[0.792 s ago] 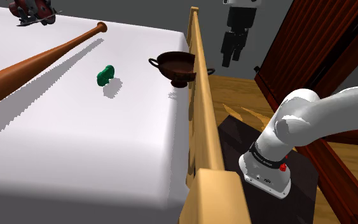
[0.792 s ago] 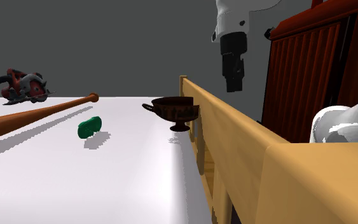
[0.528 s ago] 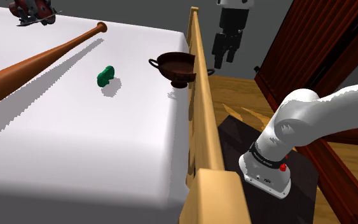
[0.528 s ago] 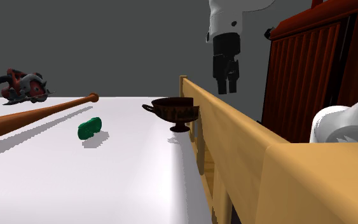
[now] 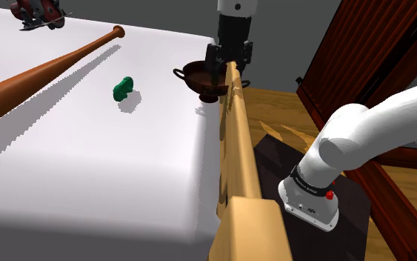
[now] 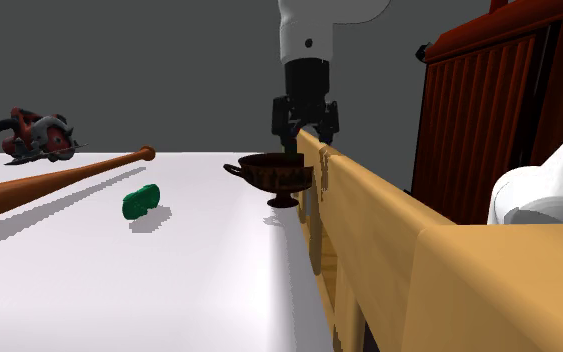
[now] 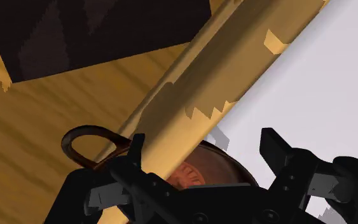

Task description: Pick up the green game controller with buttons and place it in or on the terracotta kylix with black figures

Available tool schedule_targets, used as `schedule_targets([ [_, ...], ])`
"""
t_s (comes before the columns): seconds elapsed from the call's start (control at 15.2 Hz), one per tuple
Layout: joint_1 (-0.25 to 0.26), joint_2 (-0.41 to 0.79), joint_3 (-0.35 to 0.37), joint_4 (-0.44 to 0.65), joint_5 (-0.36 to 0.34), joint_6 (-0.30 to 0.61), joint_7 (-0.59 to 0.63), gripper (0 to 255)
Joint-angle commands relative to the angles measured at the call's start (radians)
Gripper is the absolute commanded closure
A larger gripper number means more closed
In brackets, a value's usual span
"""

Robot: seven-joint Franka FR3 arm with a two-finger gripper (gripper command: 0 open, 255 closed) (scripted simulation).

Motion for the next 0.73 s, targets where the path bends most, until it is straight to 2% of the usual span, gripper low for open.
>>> schedule_targets([
  [0.0, -0.011, 0.056, 0.04, 0.031, 0.009, 0.04, 0.077, 0],
  [0.33, -0.039, 0.227, 0.142, 0.148, -0.005, 0.125, 0.274, 0],
  [0.66, -0.063, 0.423, 0.229, 0.3, -0.077, 0.185, 0.485, 0],
])
